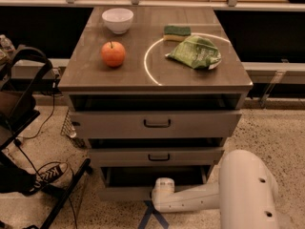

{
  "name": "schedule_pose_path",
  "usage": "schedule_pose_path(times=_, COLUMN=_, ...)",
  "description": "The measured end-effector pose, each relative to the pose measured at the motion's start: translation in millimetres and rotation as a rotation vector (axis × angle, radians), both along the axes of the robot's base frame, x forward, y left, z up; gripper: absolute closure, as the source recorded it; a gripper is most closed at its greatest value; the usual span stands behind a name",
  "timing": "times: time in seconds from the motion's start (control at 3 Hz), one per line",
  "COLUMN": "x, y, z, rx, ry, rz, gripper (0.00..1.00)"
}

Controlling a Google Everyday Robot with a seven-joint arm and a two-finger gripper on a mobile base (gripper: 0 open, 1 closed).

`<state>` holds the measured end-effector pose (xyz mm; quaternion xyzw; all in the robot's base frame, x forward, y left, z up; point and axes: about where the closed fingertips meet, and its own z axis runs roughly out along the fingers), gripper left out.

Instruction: Open bottom drawer

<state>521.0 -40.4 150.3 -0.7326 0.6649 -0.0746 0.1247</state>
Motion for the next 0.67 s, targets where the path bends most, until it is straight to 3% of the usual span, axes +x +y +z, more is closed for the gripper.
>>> schedule_pose_path(times=0.33, x=0, y=0, z=0, rx=0.001, ry=0.0, rz=0.0, gripper=1.0)
schedule_pose_path(times=0.67, x=-30, y=-16, z=7, rx=0.017, ry=0.003, rz=-0.031, gripper=1.0)
